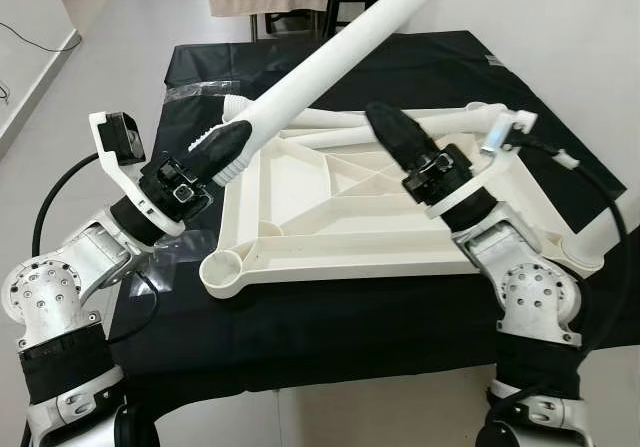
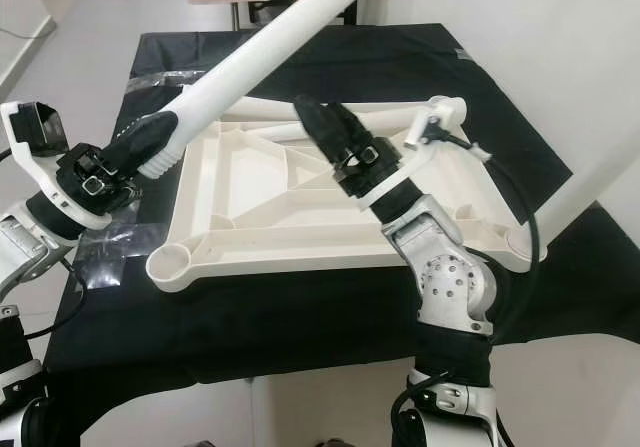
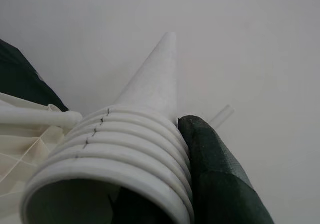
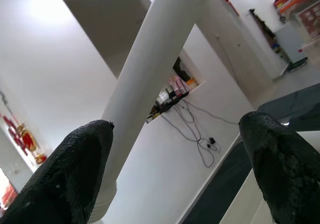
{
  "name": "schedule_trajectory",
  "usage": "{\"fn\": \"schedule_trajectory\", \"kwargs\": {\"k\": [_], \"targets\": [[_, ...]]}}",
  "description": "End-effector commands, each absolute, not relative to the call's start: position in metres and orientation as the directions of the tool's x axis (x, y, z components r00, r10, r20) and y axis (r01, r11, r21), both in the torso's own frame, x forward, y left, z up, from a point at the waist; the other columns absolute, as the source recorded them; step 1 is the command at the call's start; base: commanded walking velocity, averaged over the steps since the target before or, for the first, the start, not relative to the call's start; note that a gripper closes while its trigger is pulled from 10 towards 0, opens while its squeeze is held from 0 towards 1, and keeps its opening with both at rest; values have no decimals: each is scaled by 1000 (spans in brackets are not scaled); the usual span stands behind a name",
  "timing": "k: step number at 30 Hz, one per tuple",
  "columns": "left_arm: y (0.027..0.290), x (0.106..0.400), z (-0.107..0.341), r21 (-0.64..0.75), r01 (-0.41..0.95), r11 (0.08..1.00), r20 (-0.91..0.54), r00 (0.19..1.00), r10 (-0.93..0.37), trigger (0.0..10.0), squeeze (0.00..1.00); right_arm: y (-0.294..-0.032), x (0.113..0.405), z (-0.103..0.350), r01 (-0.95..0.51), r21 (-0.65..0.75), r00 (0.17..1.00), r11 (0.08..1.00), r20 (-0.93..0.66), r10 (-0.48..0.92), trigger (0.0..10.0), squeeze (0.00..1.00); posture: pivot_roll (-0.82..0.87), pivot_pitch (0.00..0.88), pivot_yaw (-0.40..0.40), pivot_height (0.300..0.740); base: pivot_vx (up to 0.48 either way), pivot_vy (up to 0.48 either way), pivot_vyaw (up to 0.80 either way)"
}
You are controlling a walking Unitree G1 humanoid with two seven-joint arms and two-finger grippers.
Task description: Building children table
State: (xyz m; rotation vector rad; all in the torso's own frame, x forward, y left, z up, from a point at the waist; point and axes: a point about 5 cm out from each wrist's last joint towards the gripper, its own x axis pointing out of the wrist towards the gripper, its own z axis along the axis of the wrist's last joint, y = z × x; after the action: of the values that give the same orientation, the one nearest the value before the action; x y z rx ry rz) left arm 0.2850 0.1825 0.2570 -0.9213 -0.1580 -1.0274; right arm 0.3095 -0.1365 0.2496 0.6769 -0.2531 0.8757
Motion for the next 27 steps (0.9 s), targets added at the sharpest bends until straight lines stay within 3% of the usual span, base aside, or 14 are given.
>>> {"fn": "schedule_trajectory", "kwargs": {"k": [1,7,27], "targets": [[179,280,258,-559,813,164,534,505,-678,10000,0,-127,305,248,-800,414,594,434,444,671,10000,0,-63,83,-39,740,0,0,0],[169,276,257,-540,831,132,534,459,-710,10000,0,-101,308,247,-820,402,559,407,407,723,10000,0,-66,82,-36,740,0,0,0],[153,259,251,-484,871,81,502,352,-790,10000,0,-78,310,258,-888,329,442,322,411,798,10000,0,-45,70,-41,740,0,0,0]]}}
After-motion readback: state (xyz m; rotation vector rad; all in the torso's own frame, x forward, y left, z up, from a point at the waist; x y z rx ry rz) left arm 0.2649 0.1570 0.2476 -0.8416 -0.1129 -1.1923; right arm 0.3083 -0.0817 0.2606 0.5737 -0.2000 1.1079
